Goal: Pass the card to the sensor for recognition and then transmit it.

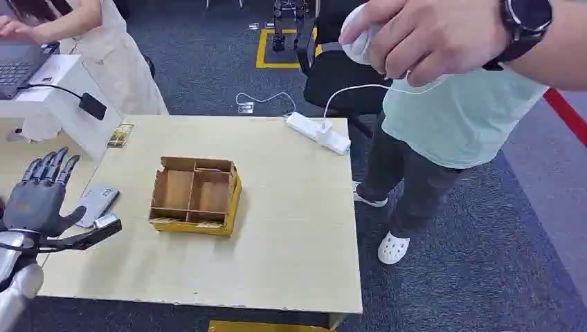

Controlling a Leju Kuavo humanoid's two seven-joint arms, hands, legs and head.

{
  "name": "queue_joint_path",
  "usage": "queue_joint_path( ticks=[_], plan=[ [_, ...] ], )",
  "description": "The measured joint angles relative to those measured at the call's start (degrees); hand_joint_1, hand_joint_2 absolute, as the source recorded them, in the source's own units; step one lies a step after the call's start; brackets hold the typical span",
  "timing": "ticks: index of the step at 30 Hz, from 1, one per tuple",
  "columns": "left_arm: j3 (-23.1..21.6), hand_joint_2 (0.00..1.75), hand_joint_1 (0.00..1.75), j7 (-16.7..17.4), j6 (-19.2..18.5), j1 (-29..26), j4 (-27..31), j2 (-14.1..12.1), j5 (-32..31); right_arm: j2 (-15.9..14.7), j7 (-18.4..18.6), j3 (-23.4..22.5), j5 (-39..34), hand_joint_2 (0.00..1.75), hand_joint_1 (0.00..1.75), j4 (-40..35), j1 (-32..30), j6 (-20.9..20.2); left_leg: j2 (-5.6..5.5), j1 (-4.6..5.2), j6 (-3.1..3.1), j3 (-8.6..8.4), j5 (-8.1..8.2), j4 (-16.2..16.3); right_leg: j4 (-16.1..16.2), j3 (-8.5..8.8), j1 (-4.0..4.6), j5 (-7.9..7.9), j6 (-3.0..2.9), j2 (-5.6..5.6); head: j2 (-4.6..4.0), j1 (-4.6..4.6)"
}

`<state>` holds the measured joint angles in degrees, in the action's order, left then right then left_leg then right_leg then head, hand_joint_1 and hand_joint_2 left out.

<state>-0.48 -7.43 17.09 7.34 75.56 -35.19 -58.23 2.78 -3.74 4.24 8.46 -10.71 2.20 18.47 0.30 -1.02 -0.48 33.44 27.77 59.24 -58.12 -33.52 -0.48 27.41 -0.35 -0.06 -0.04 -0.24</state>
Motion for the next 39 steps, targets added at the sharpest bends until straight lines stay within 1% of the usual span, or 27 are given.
queue_joint_path(
  ticks=[2,4,7,9,11,14,16,18,20,23,25,27,28,30,31,38,39],
  plan=[
    [-0.37,1.75,0.00,-0.30,-0.79,2.66,-1.62,0.33,-1.53,0.02,-0.31,-0.15,-0.44,1.75,0.00,0.00,-0.23,0.07,0.00,0.00,0.01,0.01,-0.05,0.01,0.00,-0.01,0.00,-0.03,-0.01,0.00,0.00,-0.07],
    [-1.80,1.75,0.00,0.33,-0.96,5.61,-3.34,0.79,-2.75,0.00,-0.57,-0.44,-0.96,1.75,0.00,0.02,-0.51,0.13,-0.02,0.00,0.01,0.01,-0.07,0.01,-0.01,0.03,0.00,-0.08,-0.03,-0.02,0.00,-0.07],
    [-3.36,1.75,0.00,1.42,-0.70,7.70,-4.50,1.59,-3.02,-0.04,-0.55,-0.87,-0.96,1.75,0.00,0.04,-0.72,0.61,0.11,0.01,-0.01,-0.01,-0.08,0.01,-0.01,0.01,0.00,-0.14,-0.06,0.18,0.00,-0.07],
    [-4.00,1.75,0.00,2.45,-0.44,7.63,-4.52,1.92,-2.91,-0.13,-0.55,-1.01,-0.63,1.75,0.00,0.07,-0.97,0.74,0.19,0.02,-0.02,-0.01,-0.05,0.01,0.00,0.00,-0.01,-0.13,-0.05,0.27,0.00,-0.07],
    [-4.11,1.75,0.00,3.34,-0.11,6.14,-4.00,1.92,-2.47,-0.26,-0.70,-1.11,-0.11,1.75,0.00,0.09,-1.13,0.74,0.28,0.02,-0.05,-0.01,0.00,0.00,0.00,-0.03,-0.01,-0.12,-0.05,0.35,0.00,-0.04],
    [-4.00,1.75,0.00,4.22,0.88,2.75,-2.35,1.71,-1.77,-0.37,-0.90,-1.16,0.70,1.75,0.00,0.07,-1.21,0.63,0.28,0.01,-0.03,0.02,0.03,0.00,0.00,-0.04,-0.01,-0.07,-0.04,0.34,0.00,0.02],
    [-3.34,1.75,0.00,4.42,1.51,-0.53,-0.56,0.83,-0.54,-0.35,-1.07,-1.14,1.77,1.75,0.00,0.04,-1.09,0.55,0.35,0.00,-0.07,0.01,0.09,-0.01,-0.01,-0.06,-0.01,-0.06,-0.06,0.43,0.00,0.00],
    [-1.83,1.75,0.00,3.04,1.60,-3.06,0.24,-0.07,1.25,-0.02,-0.37,-0.98,2.56,1.75,0.00,0.00,-0.67,0.39,0.36,-0.03,-0.07,0.01,0.09,-0.01,0.00,-0.12,0.04,-0.05,-0.06,0.43,0.00,-0.02],
    [-0.15,1.75,0.00,1.24,1.46,-3.90,0.27,-0.83,1.95,0.37,0.37,-0.72,3.02,1.75,0.00,-0.28,-0.04,0.50,0.30,-0.08,-0.08,0.03,0.08,-0.01,0.00,-0.11,0.09,-0.03,-0.07,0.33,0.00,-0.04],
    [0.83,1.75,0.00,-0.65,0.86,-2.95,0.07,-0.94,1.47,0.66,0.48,-0.66,2.60,1.75,0.00,-0.52,0.52,0.81,0.07,-0.09,-0.10,0.01,0.03,0.00,0.01,-0.05,0.10,-0.01,-0.08,0.11,0.00,-0.13],
    [0.74,1.75,0.00,-1.05,0.11,-1.13,-0.69,-0.66,0.08,0.66,-0.15,-0.76,1.73,1.75,0.00,-0.59,0.44,0.92,0.02,-0.10,-0.08,0.00,-0.01,0.01,0.02,-0.11,0.10,-0.02,-0.07,0.04,0.00,-0.02],
    [-0.16,1.75,0.00,-0.61,-0.46,2.14,-2.12,0.39,-1.73,0.52,-0.74,-1.22,0.94,1.75,0.00,-0.55,-0.01,0.90,-0.10,-0.09,-0.03,0.04,-0.08,0.01,0.02,0.01,0.10,-0.04,-0.06,-0.08,0.00,-0.09],
    [-0.79,1.75,0.00,-0.13,-0.48,3.21,-2.73,0.70,-2.32,0.50,-0.76,-1.44,0.90,1.75,0.00,-0.52,-0.20,0.87,-0.09,-0.09,-0.04,0.03,-0.07,0.01,0.01,0.04,0.10,-0.10,-0.11,-0.07,0.00,0.07],
    [-2.01,1.75,0.00,1.05,-0.35,5.06,-3.58,1.51,-3.02,0.24,-0.83,-1.66,0.96,1.75,0.00,-0.46,-0.50,0.72,0.05,-0.08,-0.04,0.03,-0.07,0.01,0.01,0.01,0.09,-0.16,-0.15,0.07,0.00,0.00],
    [-2.64,1.75,0.00,1.94,-0.22,5.49,-3.67,1.88,-2.95,0.07,-0.63,-1.75,1.18,1.75,0.00,-0.39,-0.65,0.74,0.09,-0.08,-0.04,0.02,-0.07,0.01,0.02,0.01,0.09,-0.17,-0.14,0.14,0.00,0.02],
    [-2.77,1.75,0.00,2.12,-0.15,5.50,-3.67,1.97,-2.89,0.07,-0.61,-1.75,1.23,1.75,0.00,-0.37,-0.69,0.74,0.12,-0.08,-0.04,0.01,-0.06,0.01,0.02,0.01,0.09,-0.17,-0.14,0.17,0.00,0.02],
    [-3.21,1.75,0.00,3.06,0.24,5.13,-3.65,2.08,-2.38,-0.04,-0.52,-1.75,1.71,1.75,0.00,-0.28,-0.90,0.83,0.25,-0.06,-0.06,0.01,-0.03,0.01,0.02,-0.01,0.09,-0.17,-0.14,0.31,0.00,0.00]
  ],
)
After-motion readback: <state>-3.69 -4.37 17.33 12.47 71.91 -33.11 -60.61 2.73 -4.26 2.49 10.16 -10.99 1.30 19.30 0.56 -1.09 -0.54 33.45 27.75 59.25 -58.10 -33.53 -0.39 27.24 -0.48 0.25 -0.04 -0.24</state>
